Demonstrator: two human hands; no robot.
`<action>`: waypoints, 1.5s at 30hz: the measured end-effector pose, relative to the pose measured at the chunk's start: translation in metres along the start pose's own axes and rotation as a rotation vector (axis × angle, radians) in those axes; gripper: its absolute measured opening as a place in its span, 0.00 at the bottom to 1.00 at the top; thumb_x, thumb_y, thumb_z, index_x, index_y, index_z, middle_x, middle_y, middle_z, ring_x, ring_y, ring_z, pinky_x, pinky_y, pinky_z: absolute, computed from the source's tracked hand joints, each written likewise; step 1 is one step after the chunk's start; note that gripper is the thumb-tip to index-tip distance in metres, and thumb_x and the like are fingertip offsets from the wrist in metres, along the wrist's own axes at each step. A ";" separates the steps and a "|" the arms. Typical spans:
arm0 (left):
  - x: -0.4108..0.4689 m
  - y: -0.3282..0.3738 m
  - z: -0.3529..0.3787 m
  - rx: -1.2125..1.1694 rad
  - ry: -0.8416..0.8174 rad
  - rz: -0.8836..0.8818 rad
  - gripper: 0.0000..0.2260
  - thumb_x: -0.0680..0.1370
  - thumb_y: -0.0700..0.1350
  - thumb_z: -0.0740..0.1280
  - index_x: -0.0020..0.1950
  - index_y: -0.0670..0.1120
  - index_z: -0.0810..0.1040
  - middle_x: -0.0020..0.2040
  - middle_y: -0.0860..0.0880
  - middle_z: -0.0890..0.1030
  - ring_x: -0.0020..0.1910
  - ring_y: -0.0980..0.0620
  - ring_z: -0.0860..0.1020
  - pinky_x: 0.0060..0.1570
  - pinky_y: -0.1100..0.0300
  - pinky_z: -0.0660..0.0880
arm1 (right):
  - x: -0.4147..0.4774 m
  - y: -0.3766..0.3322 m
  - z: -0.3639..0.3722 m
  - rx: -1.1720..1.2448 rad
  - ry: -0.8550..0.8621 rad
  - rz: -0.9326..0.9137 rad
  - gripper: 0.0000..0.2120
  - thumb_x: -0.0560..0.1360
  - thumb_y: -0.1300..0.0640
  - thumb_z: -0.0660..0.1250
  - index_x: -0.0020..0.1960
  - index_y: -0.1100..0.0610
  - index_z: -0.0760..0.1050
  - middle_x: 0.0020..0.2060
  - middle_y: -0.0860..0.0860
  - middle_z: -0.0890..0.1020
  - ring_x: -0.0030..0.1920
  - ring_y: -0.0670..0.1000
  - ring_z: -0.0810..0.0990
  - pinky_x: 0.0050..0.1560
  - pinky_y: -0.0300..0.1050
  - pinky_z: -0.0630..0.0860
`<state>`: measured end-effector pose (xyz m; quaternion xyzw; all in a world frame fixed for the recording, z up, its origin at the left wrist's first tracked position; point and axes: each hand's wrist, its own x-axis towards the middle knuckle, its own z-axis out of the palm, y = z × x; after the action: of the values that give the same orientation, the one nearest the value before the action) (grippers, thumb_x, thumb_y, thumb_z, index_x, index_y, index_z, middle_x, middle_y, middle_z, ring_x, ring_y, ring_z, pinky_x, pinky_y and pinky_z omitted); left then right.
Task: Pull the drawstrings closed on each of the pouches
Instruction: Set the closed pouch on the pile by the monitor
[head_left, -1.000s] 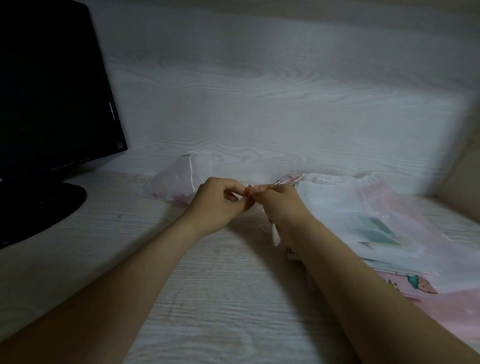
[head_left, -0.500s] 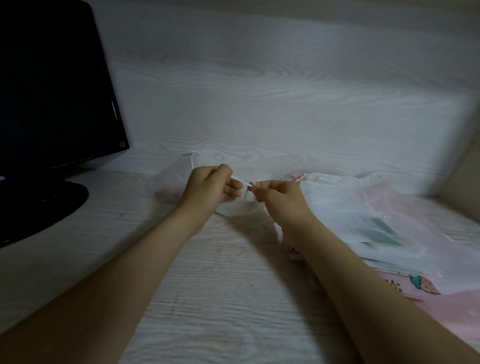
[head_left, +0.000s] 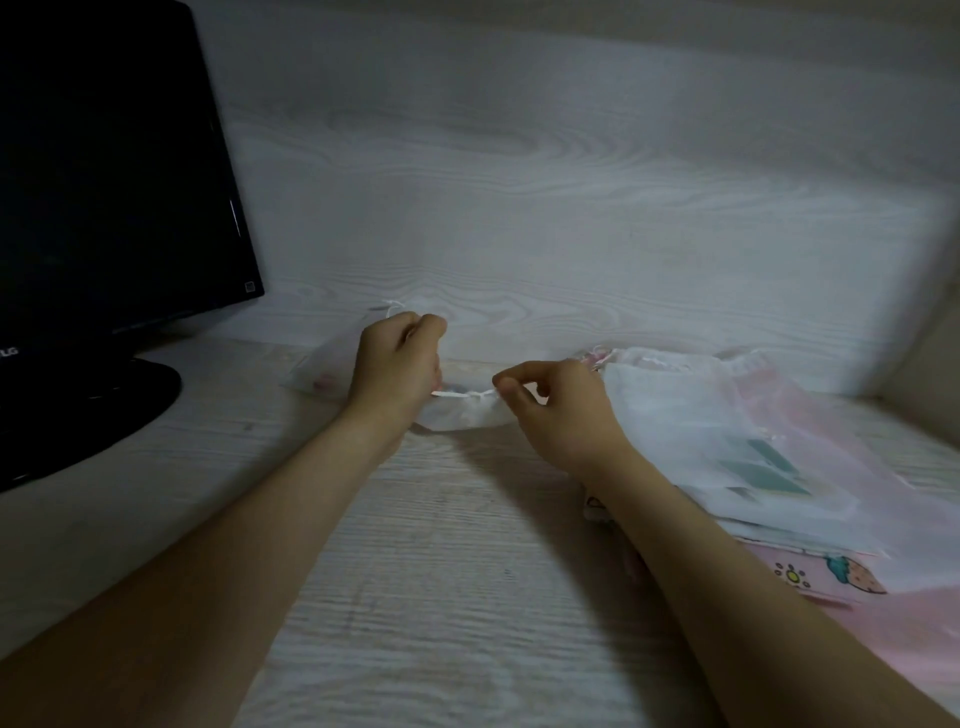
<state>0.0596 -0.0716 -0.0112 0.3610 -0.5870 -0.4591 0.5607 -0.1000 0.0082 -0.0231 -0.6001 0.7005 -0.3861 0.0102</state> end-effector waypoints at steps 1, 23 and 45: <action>0.001 -0.001 0.000 0.054 -0.007 0.053 0.17 0.79 0.46 0.66 0.35 0.43 0.65 0.29 0.49 0.66 0.31 0.50 0.67 0.39 0.51 0.66 | -0.001 -0.001 0.000 -0.031 0.001 -0.015 0.12 0.80 0.39 0.64 0.51 0.40 0.85 0.48 0.39 0.87 0.53 0.52 0.83 0.59 0.54 0.78; -0.013 -0.009 -0.004 1.106 -0.272 0.627 0.11 0.86 0.57 0.63 0.51 0.53 0.79 0.44 0.54 0.81 0.45 0.49 0.80 0.55 0.51 0.68 | -0.003 -0.003 -0.003 0.239 0.046 0.163 0.19 0.72 0.51 0.66 0.38 0.68 0.80 0.34 0.64 0.82 0.39 0.63 0.82 0.42 0.57 0.82; -0.001 -0.015 -0.001 0.424 -0.306 0.034 0.16 0.83 0.55 0.68 0.38 0.49 0.76 0.27 0.61 0.71 0.32 0.57 0.70 0.39 0.57 0.67 | -0.002 -0.004 -0.001 0.435 0.024 0.226 0.16 0.78 0.49 0.73 0.40 0.59 0.79 0.31 0.47 0.79 0.34 0.44 0.77 0.43 0.43 0.76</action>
<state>0.0588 -0.0755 -0.0255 0.3871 -0.7539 -0.3656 0.3848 -0.0969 0.0105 -0.0212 -0.4972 0.6635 -0.5313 0.1740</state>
